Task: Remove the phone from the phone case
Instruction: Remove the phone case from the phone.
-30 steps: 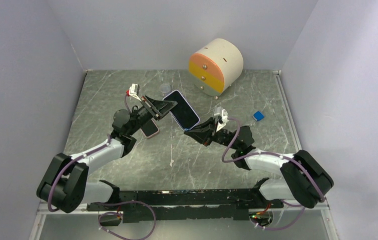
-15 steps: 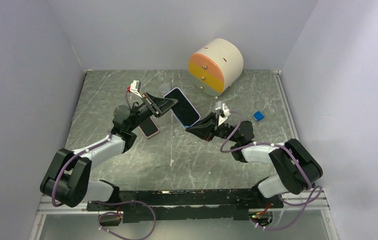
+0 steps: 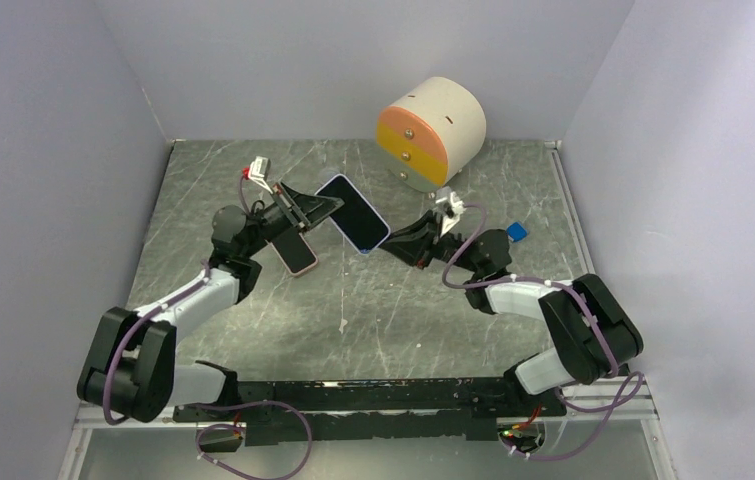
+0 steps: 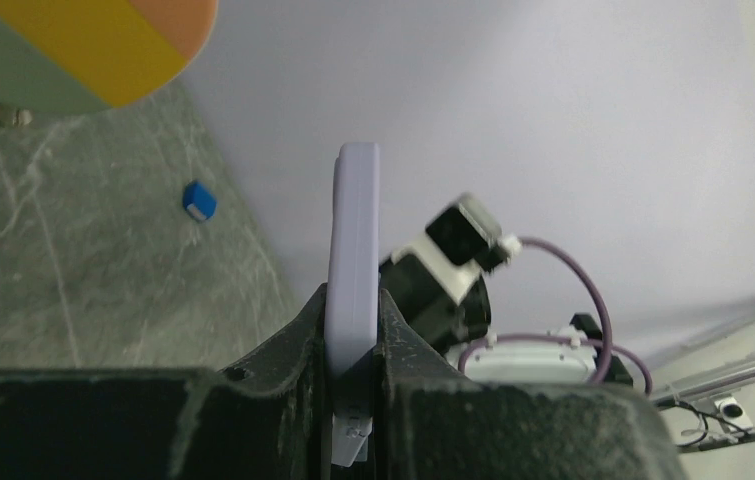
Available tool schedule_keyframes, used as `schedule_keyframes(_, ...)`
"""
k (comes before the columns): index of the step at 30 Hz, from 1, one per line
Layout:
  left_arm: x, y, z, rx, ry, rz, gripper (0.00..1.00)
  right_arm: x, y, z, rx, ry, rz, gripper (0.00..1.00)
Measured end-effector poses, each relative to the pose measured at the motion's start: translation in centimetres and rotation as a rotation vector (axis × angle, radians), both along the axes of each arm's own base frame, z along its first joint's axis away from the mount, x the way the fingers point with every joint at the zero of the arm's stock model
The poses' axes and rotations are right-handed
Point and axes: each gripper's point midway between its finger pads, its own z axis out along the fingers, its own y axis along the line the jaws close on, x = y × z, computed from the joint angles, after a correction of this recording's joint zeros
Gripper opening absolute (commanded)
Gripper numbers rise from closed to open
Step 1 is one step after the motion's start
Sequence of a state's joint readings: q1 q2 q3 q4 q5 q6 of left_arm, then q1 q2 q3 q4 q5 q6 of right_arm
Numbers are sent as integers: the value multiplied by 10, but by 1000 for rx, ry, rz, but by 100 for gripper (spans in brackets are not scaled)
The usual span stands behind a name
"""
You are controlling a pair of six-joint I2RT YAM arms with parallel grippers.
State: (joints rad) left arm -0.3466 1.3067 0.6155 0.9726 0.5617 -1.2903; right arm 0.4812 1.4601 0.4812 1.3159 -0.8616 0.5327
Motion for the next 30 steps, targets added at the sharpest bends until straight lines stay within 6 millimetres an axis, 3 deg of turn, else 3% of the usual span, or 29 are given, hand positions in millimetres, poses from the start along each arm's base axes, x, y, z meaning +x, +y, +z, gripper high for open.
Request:
schedule_keyframes(5,-11,10,-9,76,7,-35,2,36,-25,4,26,9,-158,46)
schedule_keyframes(11,-18,8,-24,200,4,-72,2,28,-25,4,18,-3,-132,63)
schedule_keyframes(17,-16,7,-25,300,-44,-91,3,14,-22,2,-2,-14,-58,69)
schedule_keyframes(30,-37,3,-19,330,-126,-209,2,-24,-1,-14,-60,-5,170,66)
